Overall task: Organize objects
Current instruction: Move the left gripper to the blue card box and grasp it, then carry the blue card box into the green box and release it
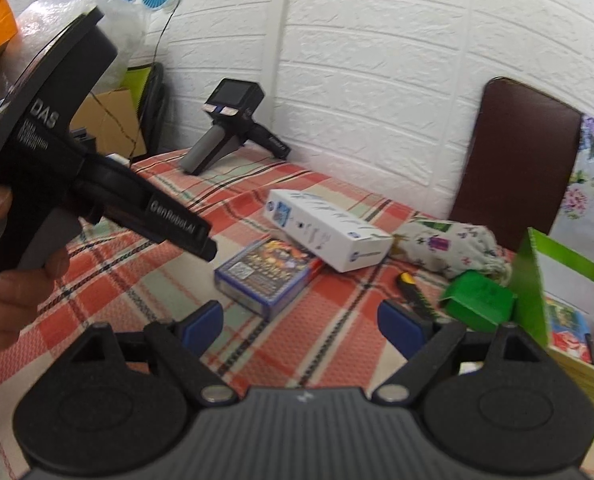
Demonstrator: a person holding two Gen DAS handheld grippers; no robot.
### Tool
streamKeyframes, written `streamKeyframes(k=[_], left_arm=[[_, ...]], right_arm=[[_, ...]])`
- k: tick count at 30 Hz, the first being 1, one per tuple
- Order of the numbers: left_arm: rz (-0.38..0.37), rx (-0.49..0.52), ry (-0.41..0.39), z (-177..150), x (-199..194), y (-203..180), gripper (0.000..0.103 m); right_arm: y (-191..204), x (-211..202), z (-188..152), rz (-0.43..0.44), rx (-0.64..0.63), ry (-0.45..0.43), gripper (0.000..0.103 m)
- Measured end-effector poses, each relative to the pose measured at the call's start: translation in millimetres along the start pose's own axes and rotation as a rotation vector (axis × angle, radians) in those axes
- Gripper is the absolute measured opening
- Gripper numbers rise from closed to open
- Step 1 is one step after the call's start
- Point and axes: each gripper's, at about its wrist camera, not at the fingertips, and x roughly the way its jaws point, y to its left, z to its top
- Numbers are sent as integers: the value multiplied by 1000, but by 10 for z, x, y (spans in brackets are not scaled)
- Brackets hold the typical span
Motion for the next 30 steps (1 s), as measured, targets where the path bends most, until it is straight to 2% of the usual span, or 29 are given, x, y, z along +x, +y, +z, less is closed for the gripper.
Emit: streamKeyframes(k=[6,8,12,13,14,16,18,26,30], left_arm=[[-111,32,34,167,170,-49,57],[-116,38,51,201,292,-84,57],[-186,6,84,214,483,-96,57],[-189,7,81,209,484,-110,55],[-192,12,80,199,478,-129,48],[-248,-3,102,170,451,-140,40],[-224,4,94,106,381,-186,40],[-263,14,100,-375,-32,-374,39],[-286,34,82,-390,-204,-574,39]], right_arm=[[-8,409,117,78,47,47,87],[-30,587,135,98,68,75,87],[-99,923,134,144,132,138,86],[-105,964,127,159,140,136,86],[-90,970,122,159,128,122,79],[-37,940,122,161,102,111,72],[-6,867,98,162,94,111,68],[37,263,-257,176,56,117,67],[3,-67,-387,137,45,70,67]])
